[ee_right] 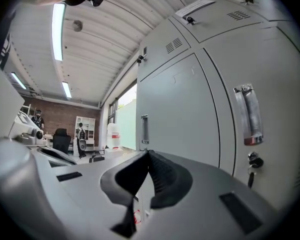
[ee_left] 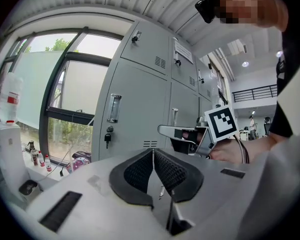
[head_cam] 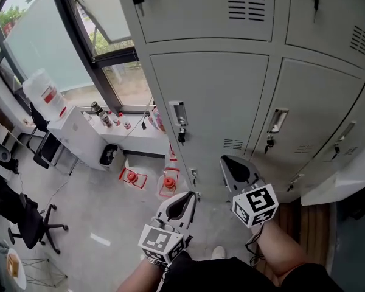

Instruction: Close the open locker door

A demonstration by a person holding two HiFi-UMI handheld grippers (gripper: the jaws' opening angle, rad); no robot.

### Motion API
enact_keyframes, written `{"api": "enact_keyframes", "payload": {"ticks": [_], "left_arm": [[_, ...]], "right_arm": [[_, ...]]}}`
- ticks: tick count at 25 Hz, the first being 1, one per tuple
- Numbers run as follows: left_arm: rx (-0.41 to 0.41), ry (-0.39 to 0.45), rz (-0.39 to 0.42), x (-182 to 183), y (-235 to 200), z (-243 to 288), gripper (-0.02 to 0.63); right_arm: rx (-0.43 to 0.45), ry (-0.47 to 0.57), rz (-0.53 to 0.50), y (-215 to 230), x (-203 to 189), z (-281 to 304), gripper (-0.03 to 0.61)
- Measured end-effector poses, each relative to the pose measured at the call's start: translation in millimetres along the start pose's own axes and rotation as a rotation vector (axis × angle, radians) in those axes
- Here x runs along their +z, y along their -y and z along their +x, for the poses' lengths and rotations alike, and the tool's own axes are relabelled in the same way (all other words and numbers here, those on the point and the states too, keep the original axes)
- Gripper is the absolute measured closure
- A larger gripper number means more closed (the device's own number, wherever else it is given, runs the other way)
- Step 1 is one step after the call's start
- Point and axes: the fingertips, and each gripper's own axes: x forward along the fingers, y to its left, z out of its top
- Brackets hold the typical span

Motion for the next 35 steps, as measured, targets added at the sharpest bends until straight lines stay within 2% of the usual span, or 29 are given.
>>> {"api": "enact_keyframes", "payload": {"ticks": [4, 12, 26, 35], "left_arm": [[0.017, -0.02, -0.011, -5.8, 19.7, -14.0, 0.591], [-0.044, -0.014, 0.0, -13.9, 37.8, -43.5, 0.591], [-0.146, -0.008, -0.021, -26.6, 34.0, -139.2, 0.591], [-0.182, 0.014, -0.022, -28.8, 36.0, -176.6, 0.591]], "right_arm": [[0.033, -0.022, 0.01, -17.3, -12.7, -27.1, 0.525], [0.045, -0.054, 0.051, -63.2, -29.9, -60.8, 0.525], [-0.055, -0.08, 0.068, -166.6, -43.0, -106.9, 0.526], [-0.085, -0.088, 0.054, -205.8, -44.0, -127.2, 0.526]]}}
